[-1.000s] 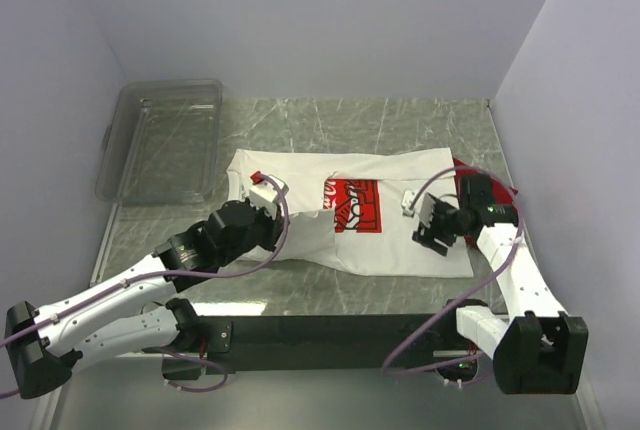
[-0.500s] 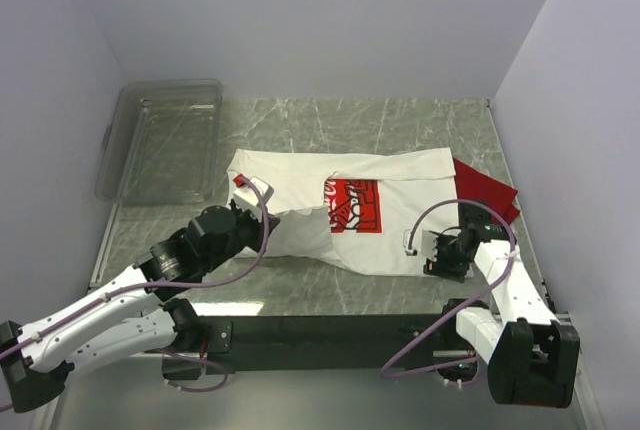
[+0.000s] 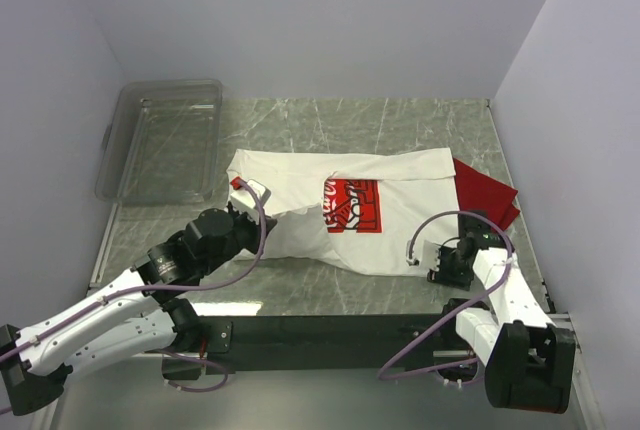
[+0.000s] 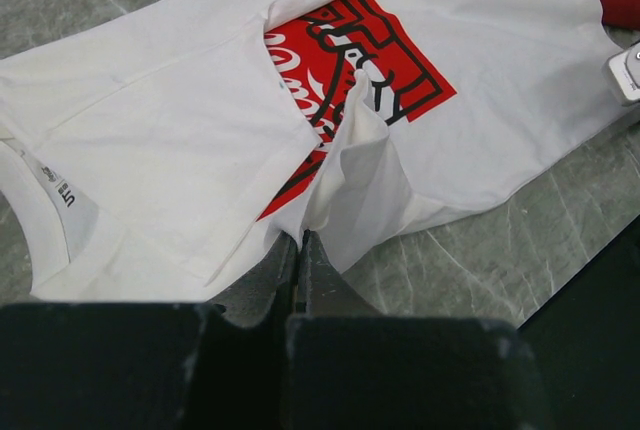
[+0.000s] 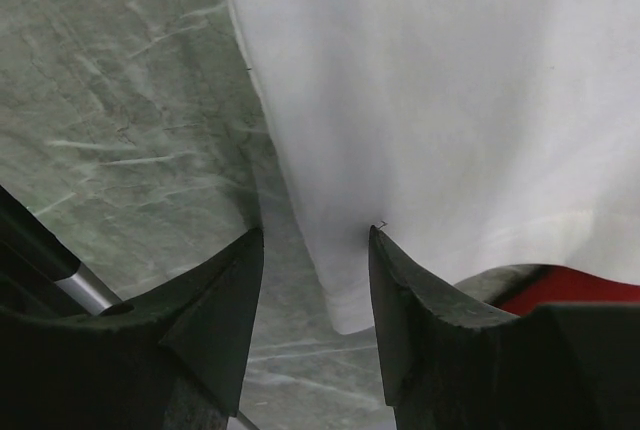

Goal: Fold and stack the t-shirts
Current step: Fold the tshirt

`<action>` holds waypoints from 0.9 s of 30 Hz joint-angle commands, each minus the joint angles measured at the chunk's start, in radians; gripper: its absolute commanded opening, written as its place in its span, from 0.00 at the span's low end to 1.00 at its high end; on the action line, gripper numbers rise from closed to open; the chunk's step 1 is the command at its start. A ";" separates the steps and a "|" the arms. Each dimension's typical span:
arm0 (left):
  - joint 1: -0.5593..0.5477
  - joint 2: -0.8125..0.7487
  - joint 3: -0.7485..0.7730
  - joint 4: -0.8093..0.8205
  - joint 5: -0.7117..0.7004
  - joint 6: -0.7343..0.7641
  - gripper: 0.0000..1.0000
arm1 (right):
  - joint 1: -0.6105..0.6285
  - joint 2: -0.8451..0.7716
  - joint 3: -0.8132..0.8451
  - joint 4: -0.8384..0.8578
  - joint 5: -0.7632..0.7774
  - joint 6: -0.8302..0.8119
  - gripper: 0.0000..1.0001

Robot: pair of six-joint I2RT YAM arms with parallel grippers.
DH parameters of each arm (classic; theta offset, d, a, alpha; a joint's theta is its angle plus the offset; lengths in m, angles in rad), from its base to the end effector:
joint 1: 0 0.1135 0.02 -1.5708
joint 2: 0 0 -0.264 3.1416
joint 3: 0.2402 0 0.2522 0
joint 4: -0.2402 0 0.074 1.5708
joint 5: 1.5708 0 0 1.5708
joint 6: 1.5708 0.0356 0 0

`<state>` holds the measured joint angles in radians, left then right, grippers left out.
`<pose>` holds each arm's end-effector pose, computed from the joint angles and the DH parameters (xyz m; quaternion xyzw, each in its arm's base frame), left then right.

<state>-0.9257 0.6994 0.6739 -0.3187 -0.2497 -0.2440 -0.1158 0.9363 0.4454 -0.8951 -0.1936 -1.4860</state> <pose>0.1072 -0.1278 0.3006 0.2037 0.7887 -0.2304 0.5324 0.1278 -0.0080 0.1565 -0.6340 0.7618 0.0010 0.1330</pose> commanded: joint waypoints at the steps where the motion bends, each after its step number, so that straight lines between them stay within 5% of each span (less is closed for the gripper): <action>1: 0.007 -0.012 -0.004 0.038 -0.008 0.022 0.01 | -0.004 0.019 -0.016 0.059 0.011 0.010 0.52; 6: 0.008 -0.020 -0.010 0.043 -0.014 0.017 0.01 | -0.005 0.067 0.003 0.087 -0.023 0.047 0.40; 10: 0.016 -0.035 -0.011 0.052 -0.016 0.005 0.01 | -0.005 0.010 0.035 0.044 -0.043 0.056 0.14; 15: 0.039 -0.049 0.007 0.052 0.000 -0.021 0.01 | -0.007 -0.047 0.130 -0.097 -0.101 0.052 0.12; 17: 0.054 -0.044 0.016 0.047 0.007 -0.023 0.01 | -0.007 -0.056 0.160 -0.128 -0.125 0.059 0.01; 27: 0.174 0.012 0.067 0.092 0.038 0.009 0.01 | -0.010 0.097 0.292 -0.004 -0.227 0.260 0.00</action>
<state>-0.7948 0.6930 0.6834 -0.3012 -0.2382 -0.2512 -0.1188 0.9920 0.6670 -0.9531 -0.3614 -1.3205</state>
